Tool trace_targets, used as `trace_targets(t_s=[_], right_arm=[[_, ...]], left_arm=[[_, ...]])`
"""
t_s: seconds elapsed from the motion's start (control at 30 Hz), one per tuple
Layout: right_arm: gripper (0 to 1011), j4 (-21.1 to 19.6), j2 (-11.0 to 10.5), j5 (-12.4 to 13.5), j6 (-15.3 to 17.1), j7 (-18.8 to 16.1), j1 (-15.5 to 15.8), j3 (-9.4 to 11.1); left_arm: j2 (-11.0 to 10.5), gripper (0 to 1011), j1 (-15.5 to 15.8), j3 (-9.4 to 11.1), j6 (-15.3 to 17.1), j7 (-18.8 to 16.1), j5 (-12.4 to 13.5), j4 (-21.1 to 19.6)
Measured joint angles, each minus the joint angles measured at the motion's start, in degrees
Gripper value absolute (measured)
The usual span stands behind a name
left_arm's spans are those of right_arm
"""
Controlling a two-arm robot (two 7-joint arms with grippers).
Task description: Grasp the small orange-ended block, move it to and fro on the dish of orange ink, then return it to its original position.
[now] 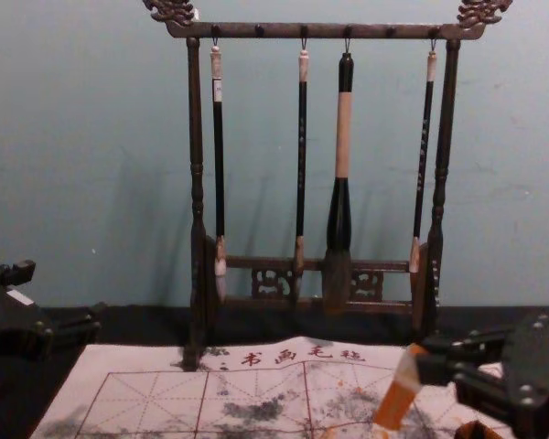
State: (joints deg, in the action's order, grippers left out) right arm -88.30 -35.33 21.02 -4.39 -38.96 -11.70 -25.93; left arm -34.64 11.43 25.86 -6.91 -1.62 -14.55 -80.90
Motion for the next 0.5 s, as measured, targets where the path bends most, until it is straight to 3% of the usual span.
trace_targets(t_s=[0.5], right_arm=[[82,2.46,0.99,-3.81,2.36,-2.33,-5.01,-6.58]], left_arm=[[0.00,1001,0.00,0.00,0.00,0.00,0.00,0.00]])
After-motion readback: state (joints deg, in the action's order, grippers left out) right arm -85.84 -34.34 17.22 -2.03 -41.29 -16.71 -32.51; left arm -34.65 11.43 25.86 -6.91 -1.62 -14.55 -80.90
